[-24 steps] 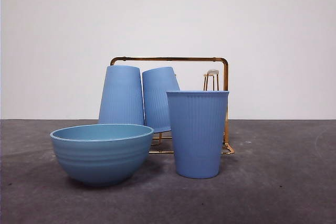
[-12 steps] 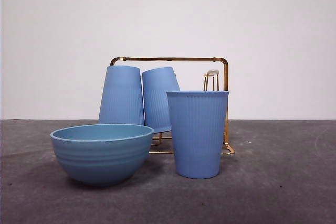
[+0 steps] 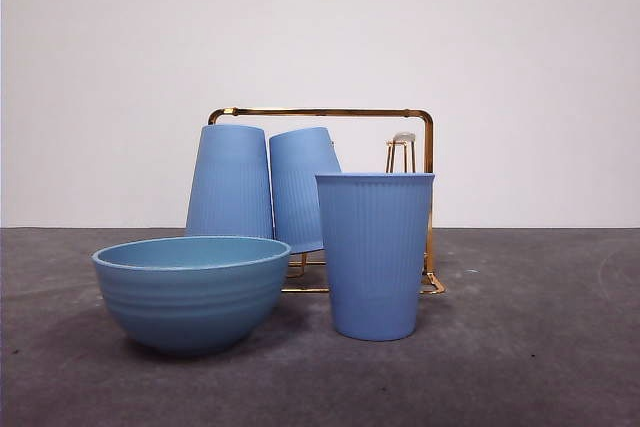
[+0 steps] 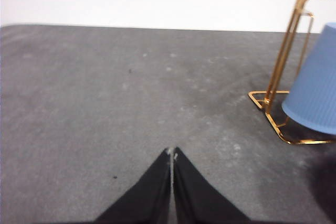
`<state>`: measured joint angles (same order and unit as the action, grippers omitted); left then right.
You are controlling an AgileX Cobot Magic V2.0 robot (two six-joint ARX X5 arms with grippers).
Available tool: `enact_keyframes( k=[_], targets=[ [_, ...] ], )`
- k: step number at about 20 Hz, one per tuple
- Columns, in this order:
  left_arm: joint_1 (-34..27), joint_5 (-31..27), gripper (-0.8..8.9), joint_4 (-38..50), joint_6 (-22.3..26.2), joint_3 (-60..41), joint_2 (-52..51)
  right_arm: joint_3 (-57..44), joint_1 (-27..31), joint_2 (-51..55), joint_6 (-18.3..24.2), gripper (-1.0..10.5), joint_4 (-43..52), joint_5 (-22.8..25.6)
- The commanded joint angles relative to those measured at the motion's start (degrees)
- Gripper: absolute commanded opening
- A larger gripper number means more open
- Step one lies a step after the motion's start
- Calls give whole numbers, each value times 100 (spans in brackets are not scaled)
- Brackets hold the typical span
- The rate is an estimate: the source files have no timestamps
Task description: Right arm lift cup from the cupboard, then place it on the right of the bowl
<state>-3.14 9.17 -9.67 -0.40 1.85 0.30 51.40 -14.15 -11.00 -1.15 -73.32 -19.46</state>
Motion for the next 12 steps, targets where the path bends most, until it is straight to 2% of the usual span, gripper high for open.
enact_keyframes(
  k=[1,5,9,12],
  targets=[
    [-7,11,7,-2,619,-114,-11,81,-7,2,33,14,85,0],
    [0,-35,7,-94,638,-114,-11,81,-7,2,33,14,85,-2],
    [57,-33,7,-59,297,-114,-11,81,-7,2,33,14,85,-2],
    [131,-35,7,-59,282,-114,-11,81,-7,2,33,14,85,0]
  ],
)
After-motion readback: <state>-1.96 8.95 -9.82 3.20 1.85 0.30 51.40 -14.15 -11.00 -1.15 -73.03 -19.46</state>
